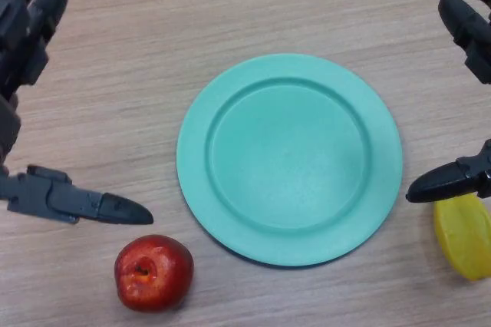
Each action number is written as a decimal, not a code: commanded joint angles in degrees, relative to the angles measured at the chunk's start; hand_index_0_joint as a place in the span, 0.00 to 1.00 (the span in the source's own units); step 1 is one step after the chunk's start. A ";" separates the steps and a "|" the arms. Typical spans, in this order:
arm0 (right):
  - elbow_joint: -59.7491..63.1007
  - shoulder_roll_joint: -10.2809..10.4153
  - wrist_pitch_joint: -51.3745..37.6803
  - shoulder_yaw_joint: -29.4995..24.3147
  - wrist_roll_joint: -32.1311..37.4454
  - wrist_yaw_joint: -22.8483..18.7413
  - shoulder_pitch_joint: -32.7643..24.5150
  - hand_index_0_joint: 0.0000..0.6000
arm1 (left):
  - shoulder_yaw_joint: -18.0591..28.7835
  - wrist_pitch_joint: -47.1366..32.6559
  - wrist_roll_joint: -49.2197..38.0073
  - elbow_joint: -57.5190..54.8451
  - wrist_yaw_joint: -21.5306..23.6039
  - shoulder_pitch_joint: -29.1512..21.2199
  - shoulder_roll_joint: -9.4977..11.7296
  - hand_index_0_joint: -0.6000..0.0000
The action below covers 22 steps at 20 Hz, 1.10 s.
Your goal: Pick up the red apple and place it on the plate
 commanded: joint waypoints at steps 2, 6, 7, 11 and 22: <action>-3.05 -0.95 -7.53 -1.85 0.83 0.07 -1.41 0.00 | 3.07 -14.46 0.74 -2.43 -0.71 3.68 -2.22 1.00; -3.14 -0.88 -6.98 -1.60 0.97 0.12 -1.70 0.00 | 2.09 -23.30 4.19 0.29 -2.65 11.19 -5.93 1.00; -3.28 -0.81 -6.80 -1.36 0.79 0.06 -1.73 0.00 | 2.00 -24.95 4.58 0.99 -2.63 12.22 -6.19 1.00; -3.43 -0.53 -6.06 -0.36 0.09 -0.22 -2.87 0.00 | -0.24 -38.40 5.85 9.96 -2.34 21.72 -6.67 1.00; -2.75 0.65 -6.17 1.46 -2.30 0.08 -3.63 0.00 | -9.61 -47.31 6.67 36.42 -6.10 23.09 -6.70 1.00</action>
